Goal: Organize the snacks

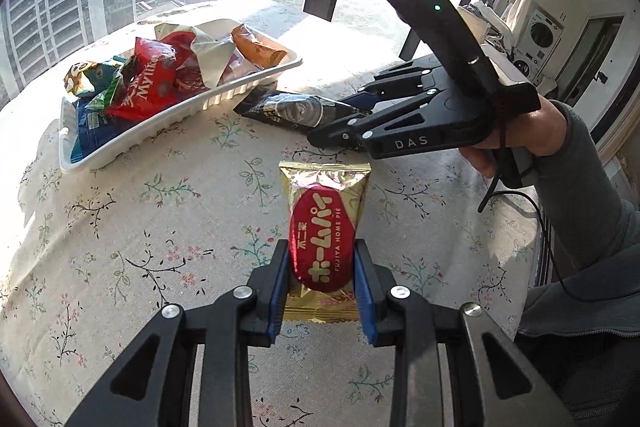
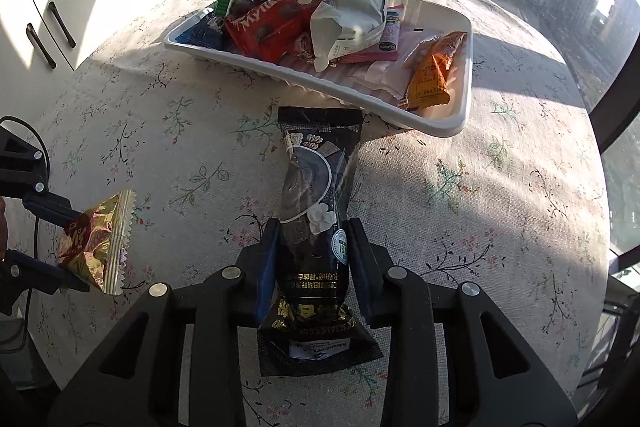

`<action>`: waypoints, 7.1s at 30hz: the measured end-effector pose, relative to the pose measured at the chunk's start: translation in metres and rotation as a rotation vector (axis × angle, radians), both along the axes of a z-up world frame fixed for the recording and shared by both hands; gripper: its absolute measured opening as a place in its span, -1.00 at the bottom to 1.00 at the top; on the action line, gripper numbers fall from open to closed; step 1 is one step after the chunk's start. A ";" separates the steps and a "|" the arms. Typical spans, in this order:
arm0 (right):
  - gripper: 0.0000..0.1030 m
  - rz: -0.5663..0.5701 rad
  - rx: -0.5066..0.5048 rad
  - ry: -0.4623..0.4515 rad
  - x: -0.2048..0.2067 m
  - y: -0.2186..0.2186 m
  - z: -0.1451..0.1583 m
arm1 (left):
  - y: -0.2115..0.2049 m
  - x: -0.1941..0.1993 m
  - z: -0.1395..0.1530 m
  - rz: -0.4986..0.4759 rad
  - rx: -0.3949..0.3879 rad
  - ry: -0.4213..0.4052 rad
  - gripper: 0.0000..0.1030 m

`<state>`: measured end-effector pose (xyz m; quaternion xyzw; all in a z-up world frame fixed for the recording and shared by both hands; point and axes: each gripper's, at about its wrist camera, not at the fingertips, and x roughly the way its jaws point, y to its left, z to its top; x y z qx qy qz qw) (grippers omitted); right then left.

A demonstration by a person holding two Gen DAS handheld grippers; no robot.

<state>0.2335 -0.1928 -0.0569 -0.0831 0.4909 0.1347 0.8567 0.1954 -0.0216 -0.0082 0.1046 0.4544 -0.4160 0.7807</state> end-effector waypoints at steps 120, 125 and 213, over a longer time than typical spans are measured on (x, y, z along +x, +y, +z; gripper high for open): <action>0.99 -0.353 0.128 -0.999 -0.400 0.066 0.139 | 0.060 -0.222 0.113 0.942 -0.045 -0.681 1.00; 0.99 -0.359 0.097 -0.899 -0.402 0.064 0.110 | 0.048 -0.227 0.106 0.919 -0.035 -0.681 1.00; 0.99 -0.345 0.104 -0.720 -0.352 0.067 0.061 | 0.025 -0.220 0.067 0.885 -0.008 -0.579 1.00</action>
